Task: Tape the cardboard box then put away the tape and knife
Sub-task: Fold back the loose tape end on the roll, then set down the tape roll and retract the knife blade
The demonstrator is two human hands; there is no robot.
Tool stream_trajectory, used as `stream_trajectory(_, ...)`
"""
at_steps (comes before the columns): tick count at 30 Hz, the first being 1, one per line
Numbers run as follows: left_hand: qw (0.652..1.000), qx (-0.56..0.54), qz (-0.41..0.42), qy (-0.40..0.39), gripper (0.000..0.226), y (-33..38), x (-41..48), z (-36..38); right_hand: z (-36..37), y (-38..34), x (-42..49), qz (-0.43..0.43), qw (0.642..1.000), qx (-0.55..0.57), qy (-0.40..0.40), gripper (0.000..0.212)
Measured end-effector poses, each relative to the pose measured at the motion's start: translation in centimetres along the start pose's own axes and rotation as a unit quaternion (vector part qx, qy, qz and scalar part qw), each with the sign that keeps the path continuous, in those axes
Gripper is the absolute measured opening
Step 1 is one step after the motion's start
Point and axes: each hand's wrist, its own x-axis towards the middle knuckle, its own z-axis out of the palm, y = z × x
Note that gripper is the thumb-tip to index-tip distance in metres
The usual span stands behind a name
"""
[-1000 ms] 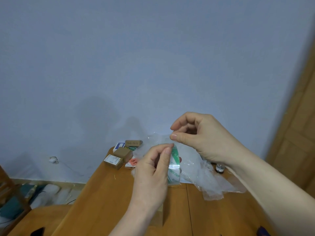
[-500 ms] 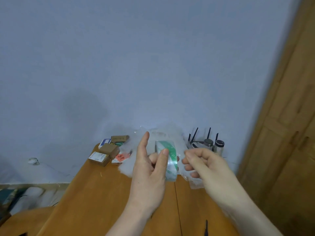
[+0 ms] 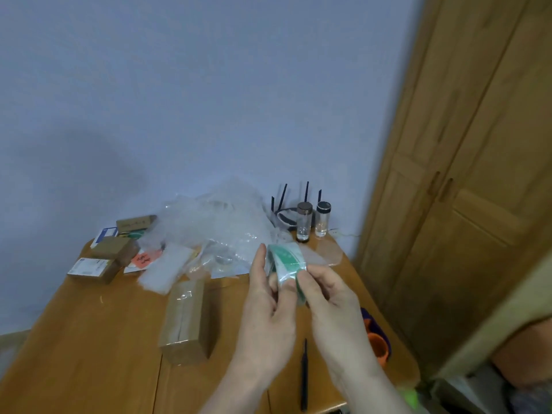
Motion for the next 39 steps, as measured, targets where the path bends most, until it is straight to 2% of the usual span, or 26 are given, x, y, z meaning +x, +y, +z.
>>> stream_trajectory(3, 0.999, 0.033, -0.037, -0.019, 0.068, -3.0, -0.2, 3.1, -2.4, 3.3, 0.4, 0.040, 0.999, -0.009, 0.029, 0.016)
stream_trajectory(6, 0.993, 0.034, -0.105, -0.040, 0.066, -6.6, -0.7, 5.9, -5.1, 7.0, 0.3, 0.091, 0.996, -0.020, 0.016, 0.018)
stream_trajectory(13, 0.956, 0.069, -0.275, -0.079, 0.065, -15.2, -2.3, 10.5, -9.8, 17.0, 0.7, 0.195, 0.978, -0.064, 0.038, 0.019)
stream_trajectory(15, 0.943, 0.067, -0.316, -0.072, 0.056, -17.2, -2.4, 11.4, -10.5, 19.4, 1.0, 0.211, 0.973, -0.091, 0.026, 0.024)
stream_trajectory(19, 0.920, 0.063, -0.385, -0.043, 0.009, -20.1, -1.9, 12.7, -11.5, 23.4, 2.0, 0.232, 0.961, -0.152, 0.011, 0.027)
stream_trajectory(26, 0.887, 0.035, -0.461, 0.003, 0.013, -23.6, -0.5, 14.2, -11.6, 27.9, 3.9, 0.207, 0.931, -0.300, -0.024, 0.033)
stream_trajectory(28, 0.877, 0.027, -0.479, 0.020, 0.007, -24.8, -0.1, 14.4, -11.5, 28.7, 4.1, 0.193, 0.918, -0.345, -0.024, 0.035)
stream_trajectory(33, 0.859, -0.001, -0.509, 0.060, 0.005, -27.7, 0.3, 14.6, -11.3, 29.7, 4.4, 0.111, 0.873, -0.472, -0.048, 0.033)
stream_trajectory(39, 0.842, -0.024, -0.534, 0.069, 0.027, -30.4, 0.0, 14.5, -11.0, 31.2, 4.7, 0.019, 0.820, -0.565, -0.083, 0.025)
